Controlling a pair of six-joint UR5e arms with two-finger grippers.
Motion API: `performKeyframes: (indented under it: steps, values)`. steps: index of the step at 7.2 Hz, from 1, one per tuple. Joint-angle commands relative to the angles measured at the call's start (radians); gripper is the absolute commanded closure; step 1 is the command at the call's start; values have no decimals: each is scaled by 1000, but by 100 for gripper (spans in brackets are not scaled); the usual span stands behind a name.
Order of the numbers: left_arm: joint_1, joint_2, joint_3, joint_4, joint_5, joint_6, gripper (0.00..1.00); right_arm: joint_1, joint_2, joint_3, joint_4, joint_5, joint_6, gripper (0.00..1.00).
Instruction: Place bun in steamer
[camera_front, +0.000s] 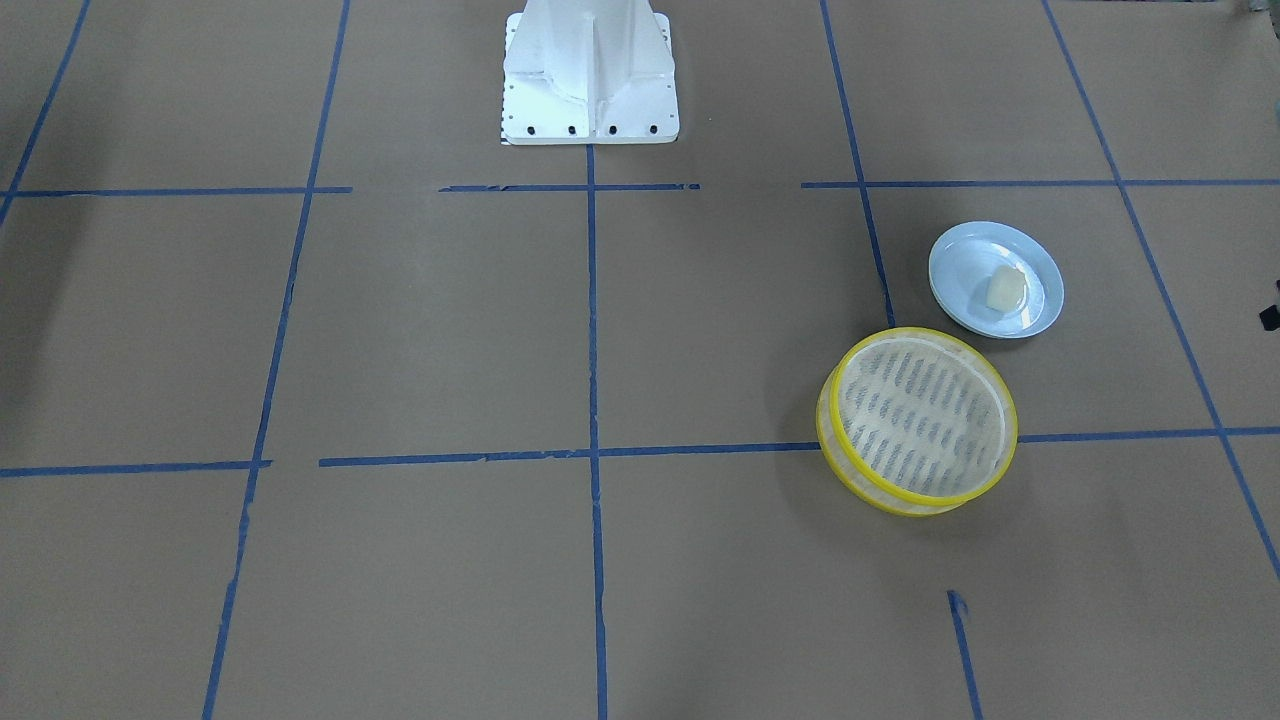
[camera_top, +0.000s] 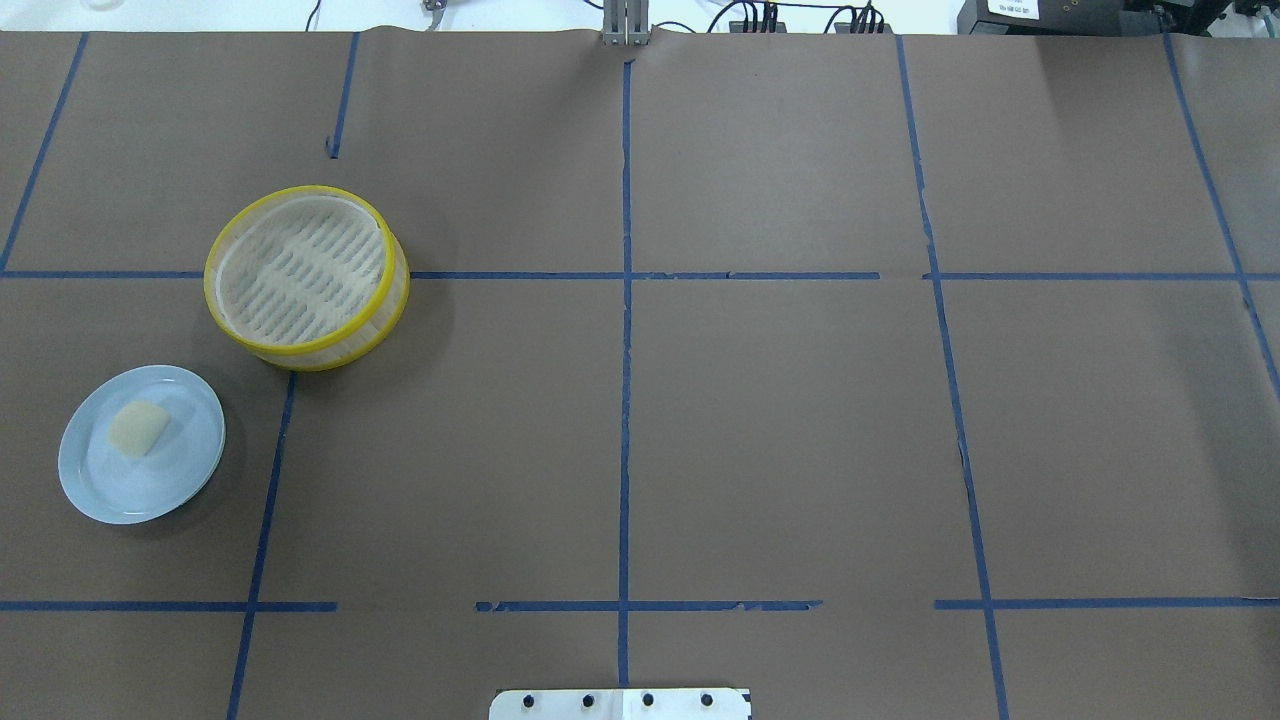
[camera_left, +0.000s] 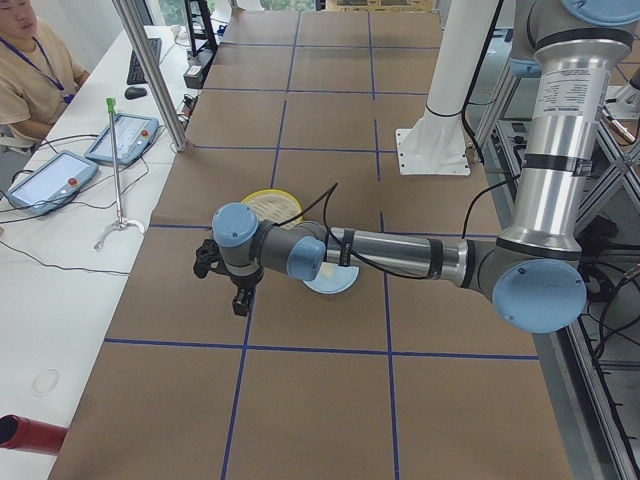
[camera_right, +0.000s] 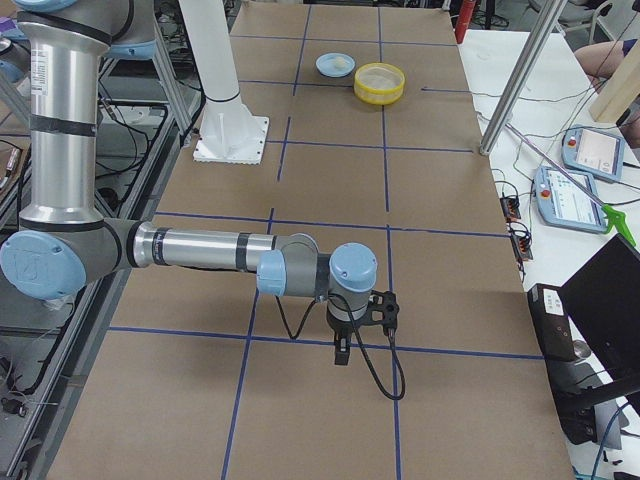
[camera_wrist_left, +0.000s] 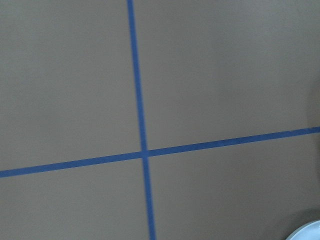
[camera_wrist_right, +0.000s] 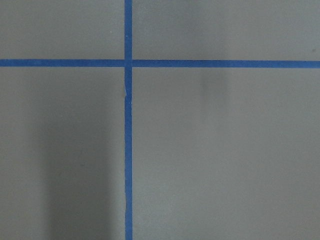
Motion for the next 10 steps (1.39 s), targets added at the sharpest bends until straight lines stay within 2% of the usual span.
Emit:
performKeyframes:
  steps: [1,2,3,5,6,10]
  values:
    - [151,8,-79,-146,28,-328,0,0,0,0,0,0,0,0]
    - [270,72,-170,-148,127,-361,1,0,0,0,0,0,0,0]
    - [403,117,-249,-148,317,-469,1,0,0,0,0,0,0,0]
    - [569,129,-257,-148,366,-521,3,0,0,0,0,0,0,0]
    - [607,137,-262,-148,436,-522,2,0,0,0,0,0,0,0]
    - [619,212,-256,-229,438,-419,6,0,0,0,0,0,0,0]
